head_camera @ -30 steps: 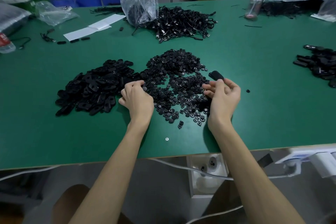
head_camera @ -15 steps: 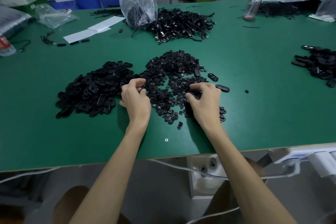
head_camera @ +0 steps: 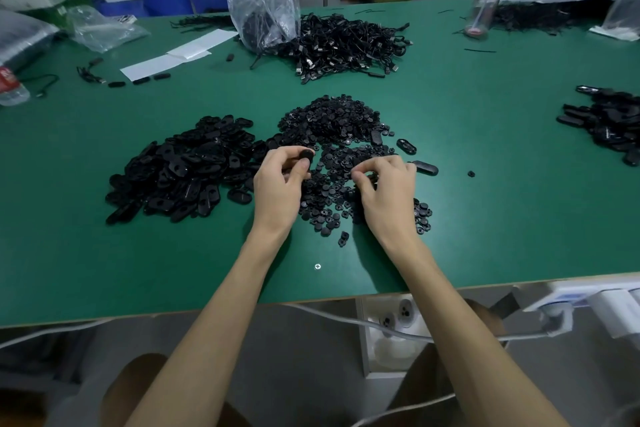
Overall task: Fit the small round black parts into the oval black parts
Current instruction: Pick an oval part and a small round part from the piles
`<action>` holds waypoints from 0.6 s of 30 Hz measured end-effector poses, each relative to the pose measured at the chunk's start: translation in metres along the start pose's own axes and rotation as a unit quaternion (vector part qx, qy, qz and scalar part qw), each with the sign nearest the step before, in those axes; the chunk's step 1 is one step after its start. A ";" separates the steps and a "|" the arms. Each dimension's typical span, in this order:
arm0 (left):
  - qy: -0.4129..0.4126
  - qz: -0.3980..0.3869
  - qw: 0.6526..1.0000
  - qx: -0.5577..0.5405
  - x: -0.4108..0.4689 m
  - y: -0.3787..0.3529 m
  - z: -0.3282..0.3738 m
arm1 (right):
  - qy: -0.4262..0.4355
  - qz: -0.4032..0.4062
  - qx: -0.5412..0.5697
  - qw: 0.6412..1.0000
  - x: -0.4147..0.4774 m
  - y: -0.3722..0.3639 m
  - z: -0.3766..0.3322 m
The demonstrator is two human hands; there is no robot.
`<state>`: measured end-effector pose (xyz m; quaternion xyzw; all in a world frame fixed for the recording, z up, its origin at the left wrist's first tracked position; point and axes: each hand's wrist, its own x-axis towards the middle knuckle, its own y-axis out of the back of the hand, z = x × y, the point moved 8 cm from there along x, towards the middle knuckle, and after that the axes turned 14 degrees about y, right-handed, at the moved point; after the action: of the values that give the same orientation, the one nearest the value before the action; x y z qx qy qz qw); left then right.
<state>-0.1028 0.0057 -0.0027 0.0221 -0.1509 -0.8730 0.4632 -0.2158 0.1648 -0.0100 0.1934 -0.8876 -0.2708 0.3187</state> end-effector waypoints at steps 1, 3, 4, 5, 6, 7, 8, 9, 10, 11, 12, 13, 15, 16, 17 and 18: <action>-0.005 -0.011 1.000 -0.002 -0.001 -0.002 0.000 | 0.011 0.017 0.008 1.000 0.000 0.003 -0.003; -0.014 -0.029 0.999 -0.013 -0.002 -0.006 0.001 | 0.028 0.045 0.043 0.998 -0.001 0.007 -0.008; -0.013 -0.039 0.999 -0.025 -0.003 -0.007 0.001 | 0.033 0.051 0.063 0.996 -0.002 0.008 -0.010; -0.009 -0.051 0.998 -0.040 -0.003 -0.009 0.001 | 0.040 0.053 0.080 0.995 -0.002 0.008 -0.012; -0.002 -0.064 0.996 -0.057 -0.004 -0.010 0.000 | 0.050 0.053 0.092 0.993 -0.003 0.008 -0.014; 0.005 -0.078 0.994 -0.074 -0.004 -0.010 0.000 | 0.063 0.050 0.099 0.992 -0.003 0.007 -0.017; 0.012 -0.090 0.992 -0.087 -0.005 -0.011 -0.001 | 0.077 0.046 0.102 0.991 -0.003 0.007 -0.020; 0.017 -0.102 0.990 -0.094 -0.005 -0.011 -0.001 | 0.089 0.041 0.104 0.990 -0.003 0.007 -0.022; 0.020 -0.111 0.989 -0.098 -0.005 -0.012 0.000 | 0.099 0.038 0.106 0.989 -0.003 0.006 -0.024; 0.019 -0.118 0.987 -0.104 -0.005 -0.012 0.000 | 0.107 0.037 0.109 0.988 -0.003 0.007 -0.025; 0.019 -0.123 0.986 -0.109 -0.006 -0.013 0.001 | 0.113 0.039 0.115 0.986 -0.003 0.007 -0.025; 0.019 -0.127 0.985 -0.113 -0.006 -0.013 0.001 | 0.115 0.042 0.123 0.985 -0.003 0.008 -0.025; 0.024 -0.138 0.984 -0.114 -0.006 -0.015 0.000 | 0.106 0.044 0.145 0.983 -0.003 0.009 -0.023; 0.025 -0.145 0.983 -0.111 -0.007 -0.017 0.000 | 0.099 0.042 0.157 0.982 -0.003 0.008 -0.022; 0.026 -0.150 0.982 -0.109 -0.007 -0.018 0.000 | 0.094 0.041 0.168 0.981 -0.003 0.008 -0.021; 0.027 -0.156 0.981 -0.108 -0.007 -0.018 0.001 | 0.091 0.039 0.174 0.980 -0.002 0.008 -0.020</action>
<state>-0.1136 0.0212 -0.0081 0.0181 -0.0377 -0.9448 0.3251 -0.2020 0.1649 0.0070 0.2345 -0.8953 -0.0811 0.3698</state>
